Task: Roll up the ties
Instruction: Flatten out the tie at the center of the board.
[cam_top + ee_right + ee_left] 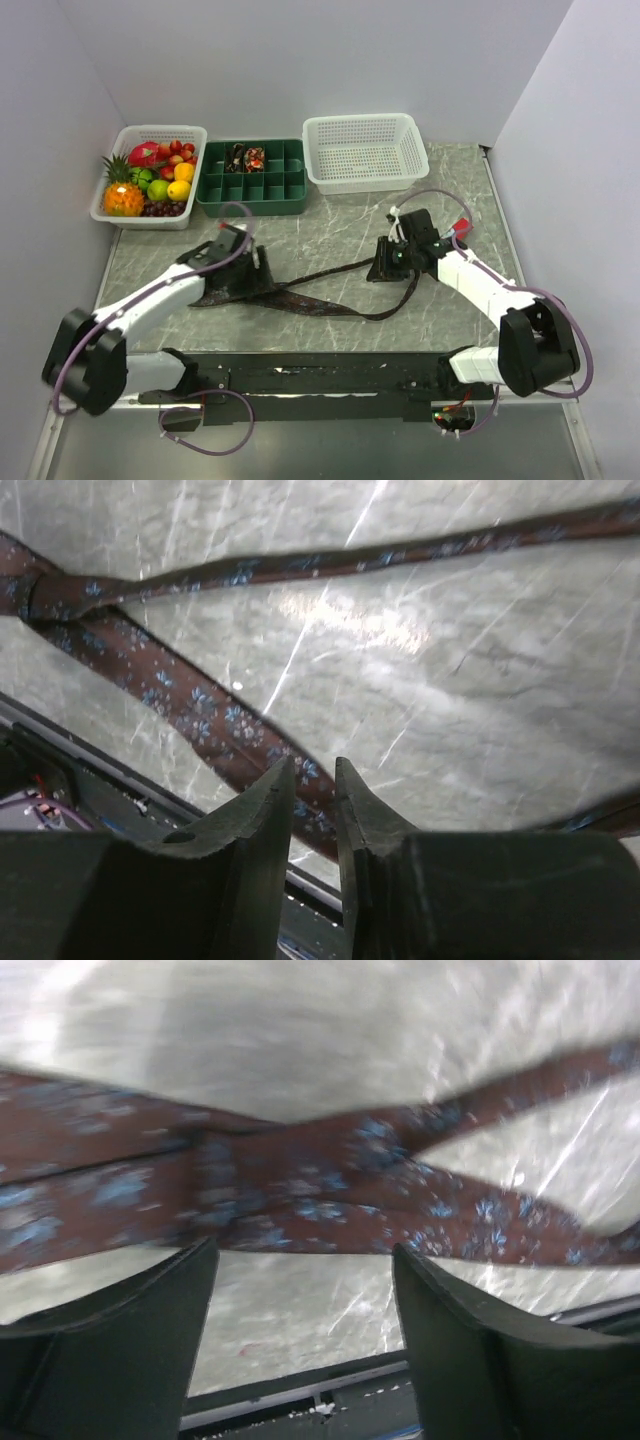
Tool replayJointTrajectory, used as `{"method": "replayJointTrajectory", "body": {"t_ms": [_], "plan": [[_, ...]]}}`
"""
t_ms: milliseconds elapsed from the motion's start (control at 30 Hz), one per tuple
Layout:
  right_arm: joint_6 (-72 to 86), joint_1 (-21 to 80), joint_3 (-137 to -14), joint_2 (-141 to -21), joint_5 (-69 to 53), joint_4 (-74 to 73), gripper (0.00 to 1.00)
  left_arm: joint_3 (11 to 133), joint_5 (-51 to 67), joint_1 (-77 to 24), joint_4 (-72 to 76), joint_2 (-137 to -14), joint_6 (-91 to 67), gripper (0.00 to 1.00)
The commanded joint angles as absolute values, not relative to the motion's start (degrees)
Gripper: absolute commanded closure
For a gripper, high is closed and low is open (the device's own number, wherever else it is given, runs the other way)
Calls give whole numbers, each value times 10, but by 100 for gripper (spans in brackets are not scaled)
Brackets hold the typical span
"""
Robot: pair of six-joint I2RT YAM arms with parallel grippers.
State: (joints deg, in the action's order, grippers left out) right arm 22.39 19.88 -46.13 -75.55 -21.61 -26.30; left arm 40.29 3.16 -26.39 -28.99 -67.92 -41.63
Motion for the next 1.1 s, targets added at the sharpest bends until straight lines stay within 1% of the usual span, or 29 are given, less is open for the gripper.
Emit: {"method": "replayJointTrajectory", "body": {"t_ms": [0,33,67,167,267,467,633,800,833,967,1067], "plan": [[250,203,-436,-720,-193,-256,71,454,31,-348,-259,-744,-393,28],[254,204,-430,-714,-171,-259,72,465,28,-361,-258,-770,-392,31],[263,203,-427,-708,-162,-263,73,470,14,-385,-258,-780,-394,38],[280,204,-415,-679,-125,-270,74,478,13,-417,-245,-821,-393,52],[290,201,-414,-662,-84,-285,75,485,17,-429,-234,-860,-391,56],[314,177,-417,-647,-16,-320,79,498,4,-433,-236,-927,-390,59],[312,147,-425,-647,-5,-320,79,521,2,-432,-235,-983,-383,60],[301,104,-451,-677,-1,-322,79,559,2,-419,-239,-1039,-373,60],[300,98,-462,-685,15,-323,79,564,2,-408,-240,-1043,-368,60],[297,77,-489,-723,10,-322,80,583,2,-370,-242,-1051,-352,60],[295,76,-492,-715,4,-316,80,601,-24,-351,-266,-1044,-337,60]]}}
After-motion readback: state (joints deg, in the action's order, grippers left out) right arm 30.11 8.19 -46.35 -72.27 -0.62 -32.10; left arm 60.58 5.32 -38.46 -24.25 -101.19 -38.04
